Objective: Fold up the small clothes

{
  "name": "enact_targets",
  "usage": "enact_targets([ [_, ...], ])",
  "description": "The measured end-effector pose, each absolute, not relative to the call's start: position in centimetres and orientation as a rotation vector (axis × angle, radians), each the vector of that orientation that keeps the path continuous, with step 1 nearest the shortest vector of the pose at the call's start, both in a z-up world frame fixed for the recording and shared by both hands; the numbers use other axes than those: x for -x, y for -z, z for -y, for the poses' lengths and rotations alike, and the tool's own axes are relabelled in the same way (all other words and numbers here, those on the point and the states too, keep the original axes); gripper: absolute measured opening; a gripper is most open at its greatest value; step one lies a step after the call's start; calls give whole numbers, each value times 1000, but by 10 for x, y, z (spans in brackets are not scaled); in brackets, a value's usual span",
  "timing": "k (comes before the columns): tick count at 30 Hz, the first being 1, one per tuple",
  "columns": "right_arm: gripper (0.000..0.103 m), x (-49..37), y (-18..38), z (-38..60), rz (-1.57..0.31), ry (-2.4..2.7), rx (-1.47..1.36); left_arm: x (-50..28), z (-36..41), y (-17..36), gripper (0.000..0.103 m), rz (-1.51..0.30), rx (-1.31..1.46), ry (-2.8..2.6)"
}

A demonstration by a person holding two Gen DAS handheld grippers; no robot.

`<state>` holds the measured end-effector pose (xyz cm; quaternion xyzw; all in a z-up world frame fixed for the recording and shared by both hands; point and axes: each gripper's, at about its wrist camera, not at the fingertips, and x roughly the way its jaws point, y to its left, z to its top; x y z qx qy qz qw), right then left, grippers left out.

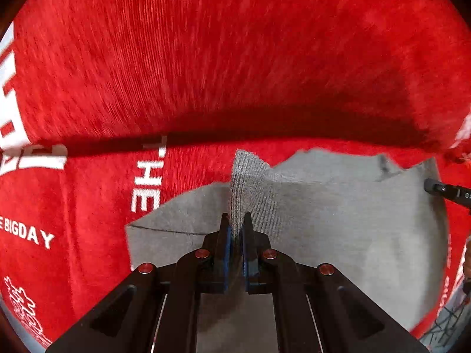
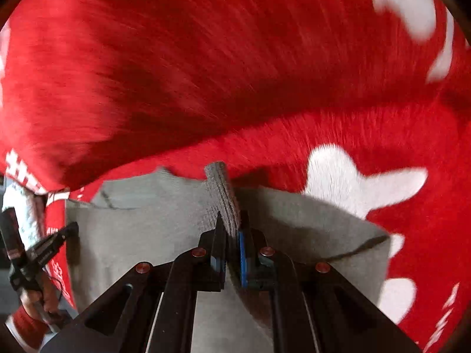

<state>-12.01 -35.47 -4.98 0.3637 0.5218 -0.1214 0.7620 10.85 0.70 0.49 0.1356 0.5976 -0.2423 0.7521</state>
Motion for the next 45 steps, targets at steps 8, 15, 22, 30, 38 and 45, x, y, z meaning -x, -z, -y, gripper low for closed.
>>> enact_targets([
  [8,7,126,47,365,-1097,352,-834,-123,-29,7,77,-1279,-319,342],
  [15,28,142,24,363,-1106,503,-766,-129,-65,-12,77,-1280,-309,293],
  [22,28,202,1,296,-1125,359,-707,-68,-85,-32,77,-1320,-302,367],
  [30,28,270,21,258,-1221,366,-665,-9,-140,4,80,-1407,-330,276],
  [38,55,359,32,267,-1085,431,-1242,7,-158,0,82,-1461,-281,311],
  [45,10,387,60,279,-892,531,-1560,11,-156,1,82,-1475,-269,299],
])
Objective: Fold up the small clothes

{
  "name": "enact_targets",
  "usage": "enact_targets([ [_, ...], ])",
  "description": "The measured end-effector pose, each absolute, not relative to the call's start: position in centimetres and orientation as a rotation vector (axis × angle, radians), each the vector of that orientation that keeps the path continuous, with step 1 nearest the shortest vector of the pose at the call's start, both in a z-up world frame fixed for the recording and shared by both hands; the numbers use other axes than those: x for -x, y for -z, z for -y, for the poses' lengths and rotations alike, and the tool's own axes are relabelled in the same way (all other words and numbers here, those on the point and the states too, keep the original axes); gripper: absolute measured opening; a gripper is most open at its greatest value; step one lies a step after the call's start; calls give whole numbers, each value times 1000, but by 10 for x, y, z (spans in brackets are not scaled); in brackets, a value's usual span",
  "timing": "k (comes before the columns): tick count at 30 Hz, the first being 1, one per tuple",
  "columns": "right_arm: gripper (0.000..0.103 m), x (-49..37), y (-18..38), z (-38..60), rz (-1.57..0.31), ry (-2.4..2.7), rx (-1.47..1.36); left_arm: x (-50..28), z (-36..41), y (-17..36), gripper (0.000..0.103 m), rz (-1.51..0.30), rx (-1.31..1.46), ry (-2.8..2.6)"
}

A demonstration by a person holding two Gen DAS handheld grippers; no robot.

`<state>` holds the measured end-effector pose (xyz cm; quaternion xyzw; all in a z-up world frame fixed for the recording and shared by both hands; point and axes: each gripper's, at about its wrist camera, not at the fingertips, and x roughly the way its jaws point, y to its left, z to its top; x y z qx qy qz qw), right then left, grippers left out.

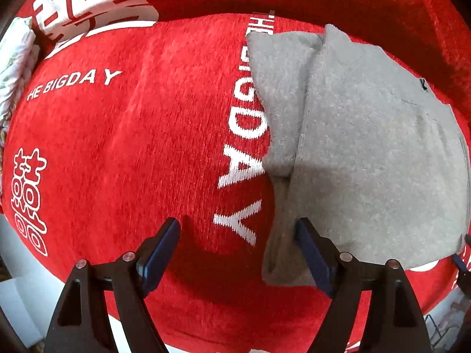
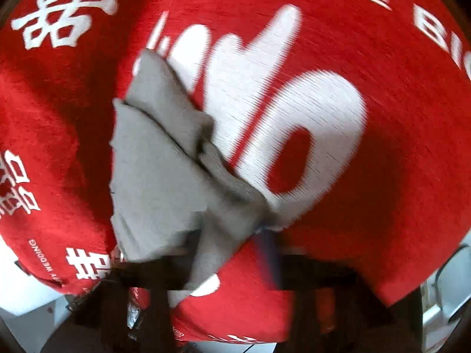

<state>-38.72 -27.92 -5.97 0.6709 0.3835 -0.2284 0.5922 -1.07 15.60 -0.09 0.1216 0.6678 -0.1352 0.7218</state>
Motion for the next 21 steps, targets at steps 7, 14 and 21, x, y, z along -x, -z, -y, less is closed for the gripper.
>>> enact_targets([
  [7,11,365,35,288,-1111,524,-1178,6,-159,3,82,-1480,-277,312],
  [14,23,368,40,280,-1193,554,-1179,4,-165,-4,82,-1498,-248,294],
  [21,24,344,14,262,-1223,396,-1071,10,-157,-37,81,-1460,-218,275],
])
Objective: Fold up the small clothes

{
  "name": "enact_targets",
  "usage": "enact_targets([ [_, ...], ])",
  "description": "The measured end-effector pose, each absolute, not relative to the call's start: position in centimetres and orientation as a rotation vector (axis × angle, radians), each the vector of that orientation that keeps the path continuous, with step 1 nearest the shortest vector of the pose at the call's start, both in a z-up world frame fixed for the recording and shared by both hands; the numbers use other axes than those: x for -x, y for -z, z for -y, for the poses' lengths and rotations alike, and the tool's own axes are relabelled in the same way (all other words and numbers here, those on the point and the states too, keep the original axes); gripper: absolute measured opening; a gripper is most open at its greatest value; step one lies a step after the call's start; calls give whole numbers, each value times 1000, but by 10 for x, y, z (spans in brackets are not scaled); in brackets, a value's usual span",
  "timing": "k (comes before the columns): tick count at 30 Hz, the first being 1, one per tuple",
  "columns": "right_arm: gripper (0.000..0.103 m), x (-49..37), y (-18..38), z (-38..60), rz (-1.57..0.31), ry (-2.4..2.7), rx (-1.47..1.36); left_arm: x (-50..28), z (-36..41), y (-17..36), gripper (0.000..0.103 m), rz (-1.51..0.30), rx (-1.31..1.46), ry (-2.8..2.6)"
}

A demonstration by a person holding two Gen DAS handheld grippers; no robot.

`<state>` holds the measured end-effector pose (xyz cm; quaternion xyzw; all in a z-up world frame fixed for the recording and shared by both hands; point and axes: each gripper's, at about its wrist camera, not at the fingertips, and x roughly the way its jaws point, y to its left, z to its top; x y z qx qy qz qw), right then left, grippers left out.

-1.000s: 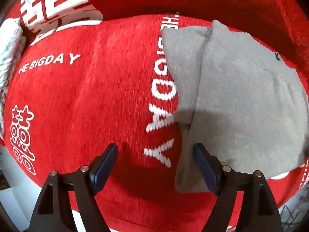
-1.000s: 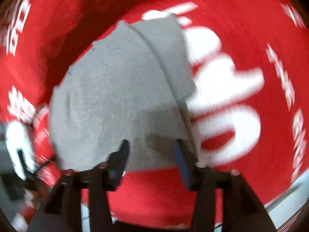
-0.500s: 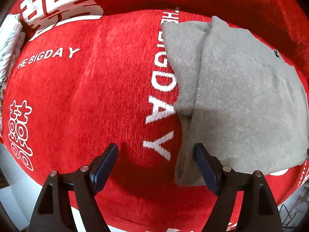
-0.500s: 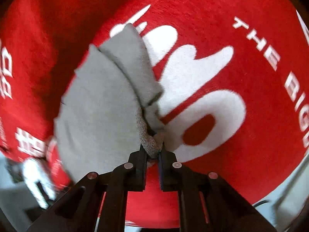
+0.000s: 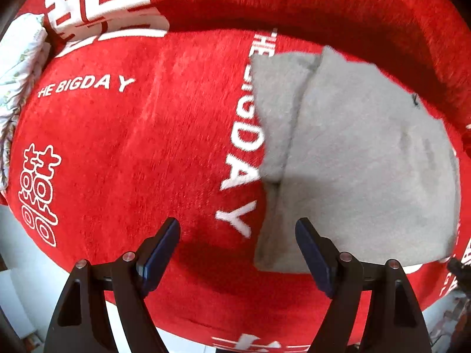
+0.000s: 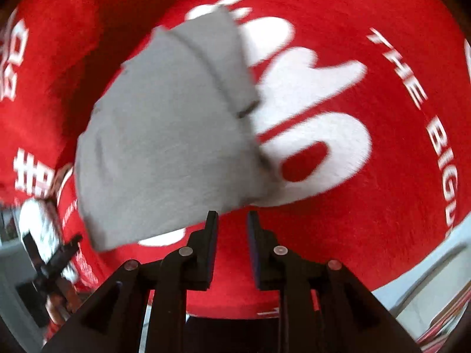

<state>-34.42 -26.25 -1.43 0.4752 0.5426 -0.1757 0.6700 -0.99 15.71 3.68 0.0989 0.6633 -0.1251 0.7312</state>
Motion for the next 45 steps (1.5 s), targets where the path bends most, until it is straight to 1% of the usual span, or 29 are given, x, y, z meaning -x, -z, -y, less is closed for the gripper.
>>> enact_targets([
  [1,27,338,12,260,-1228,369,-1049,11,-154,-41,82,-1454,-213,275],
  [3,42,325,8,255,-1233,329,-1019,13,-149,-46,82,-1443,-209,267],
  [7,44,301,4,246,-1226,243,-983,23,-138,-53,82,-1434,-195,241],
  [9,51,290,4,241,-1225,234,-980,26,-137,-53,83,-1419,-173,247],
  [10,51,285,4,237,-1222,228,-987,25,-138,-52,97,-1414,-162,252],
  [11,52,277,4,231,-1215,218,-994,24,-139,-51,103,-1407,-152,252],
  [16,52,236,4,195,-1201,179,-986,18,-143,-44,103,-1401,-156,281],
  [20,52,179,-2,150,-1171,127,-986,1,-153,-45,103,-1364,-223,266],
  [24,52,117,-6,111,-1129,75,-989,-29,-182,-39,103,-1393,-203,220],
  [27,52,65,3,87,-1133,53,-1014,-52,-207,-32,103,-1401,-203,172],
  [29,52,32,10,71,-1157,63,-972,-60,-220,-29,103,-1393,-220,163],
  [32,52,-3,19,52,-1228,143,-823,-68,-234,-26,103,-1392,-222,193],
  [33,35,-12,22,47,-1249,181,-761,-70,-238,-25,103,-1386,-219,203],
  [34,14,-16,22,45,-1252,204,-719,-71,-240,-25,103,-1382,-216,211],
  [35,4,-19,22,45,-1255,203,-699,-72,-243,-24,103,-1380,-210,218],
  [39,4,-10,16,49,-1202,132,-748,-78,-257,-26,103,-1372,-145,241],
  [42,4,-16,35,39,-1282,51,-764,-84,-263,-22,103,-1395,-100,249],
  [43,5,-15,34,38,-1282,57,-754,-85,-263,-20,103,-1402,-97,250],
  [44,9,-14,29,38,-1269,61,-758,-86,-263,-18,103,-1411,-101,250],
  [45,9,-11,25,37,-1258,65,-763,-86,-262,-16,103,-1416,-107,251],
])
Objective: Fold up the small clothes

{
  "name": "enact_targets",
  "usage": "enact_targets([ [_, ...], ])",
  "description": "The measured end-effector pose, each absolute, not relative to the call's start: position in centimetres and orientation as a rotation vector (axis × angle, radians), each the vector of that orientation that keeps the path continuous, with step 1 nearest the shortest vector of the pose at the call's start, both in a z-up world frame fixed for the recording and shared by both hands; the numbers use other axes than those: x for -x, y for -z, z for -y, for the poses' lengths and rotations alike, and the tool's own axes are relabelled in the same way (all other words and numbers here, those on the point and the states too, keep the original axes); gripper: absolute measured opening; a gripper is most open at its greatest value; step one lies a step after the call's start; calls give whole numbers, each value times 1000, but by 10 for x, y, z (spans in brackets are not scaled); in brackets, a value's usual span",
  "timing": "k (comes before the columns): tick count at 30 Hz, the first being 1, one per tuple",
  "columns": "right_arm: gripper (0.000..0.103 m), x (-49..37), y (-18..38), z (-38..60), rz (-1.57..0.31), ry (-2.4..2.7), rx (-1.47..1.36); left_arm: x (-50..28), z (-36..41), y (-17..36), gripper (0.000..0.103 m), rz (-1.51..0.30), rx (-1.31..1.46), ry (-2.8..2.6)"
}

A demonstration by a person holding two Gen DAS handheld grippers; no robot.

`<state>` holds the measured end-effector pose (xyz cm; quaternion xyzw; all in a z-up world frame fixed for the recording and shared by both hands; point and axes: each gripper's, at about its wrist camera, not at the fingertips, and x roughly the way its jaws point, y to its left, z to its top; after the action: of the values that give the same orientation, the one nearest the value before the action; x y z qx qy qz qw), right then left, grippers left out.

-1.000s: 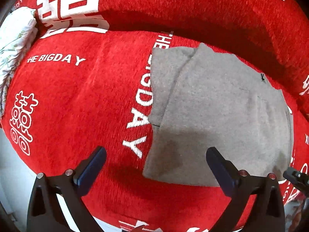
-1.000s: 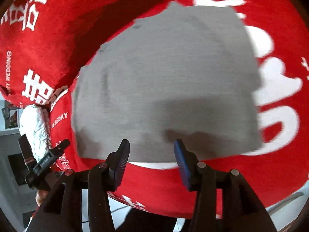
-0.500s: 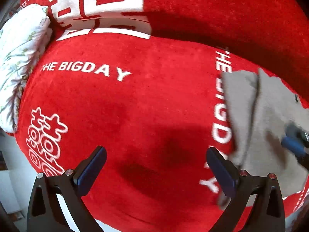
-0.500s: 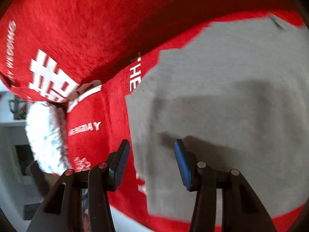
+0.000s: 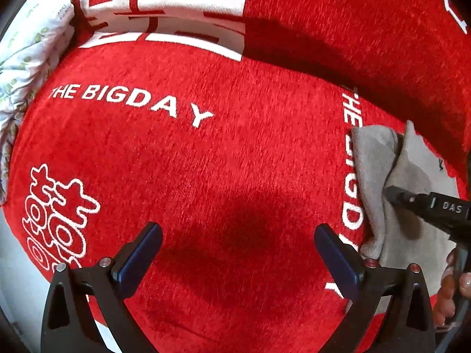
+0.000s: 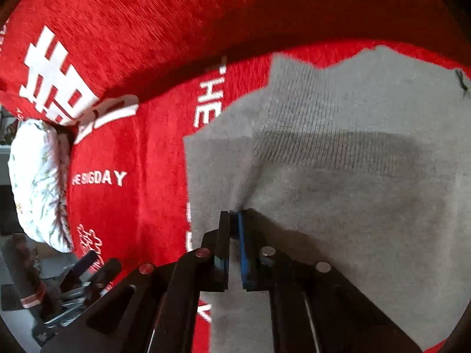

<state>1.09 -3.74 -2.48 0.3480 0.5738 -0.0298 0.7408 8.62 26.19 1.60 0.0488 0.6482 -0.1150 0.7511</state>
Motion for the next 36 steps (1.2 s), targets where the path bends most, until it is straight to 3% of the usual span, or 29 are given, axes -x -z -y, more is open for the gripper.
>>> enact_targets([
  [5,9,16,5,18,-1222,32,-759,-84,-260,-14,103,-1422,-109,282],
  [10,9,17,29,-3,-1268,11,-797,-84,-256,-11,103,-1430,-113,296],
  [13,9,16,19,-18,-1282,48,-663,-85,-254,-11,103,-1432,-109,298],
  [14,16,16,11,-24,-1286,68,-591,-85,-255,-12,103,-1430,-108,300],
  [15,37,15,5,-29,-1286,72,-543,-84,-254,-13,103,-1429,-110,305],
  [17,62,10,-1,-42,-1292,46,-458,-84,-253,-11,103,-1431,-120,312],
  [19,61,0,4,-56,-1337,58,-351,-83,-252,-9,102,-1436,-127,308],
  [20,50,-7,15,-61,-1390,95,-282,-84,-253,-7,102,-1433,-160,263],
  [21,24,-9,21,-60,-1410,116,-266,-85,-255,-5,102,-1433,-172,241],
  [23,13,-11,24,-47,-1396,134,-336,-91,-266,-5,102,-1453,-100,251],
  [28,7,9,18,7,-1237,-24,-804,-97,-283,-11,102,-1423,-101,249],
  [34,8,-17,41,-45,-1414,-153,-648,-100,-284,0,102,-1462,-89,247],
  [36,8,-12,26,-49,-1360,-179,-653,-100,-281,-4,102,-1458,-85,264],
])
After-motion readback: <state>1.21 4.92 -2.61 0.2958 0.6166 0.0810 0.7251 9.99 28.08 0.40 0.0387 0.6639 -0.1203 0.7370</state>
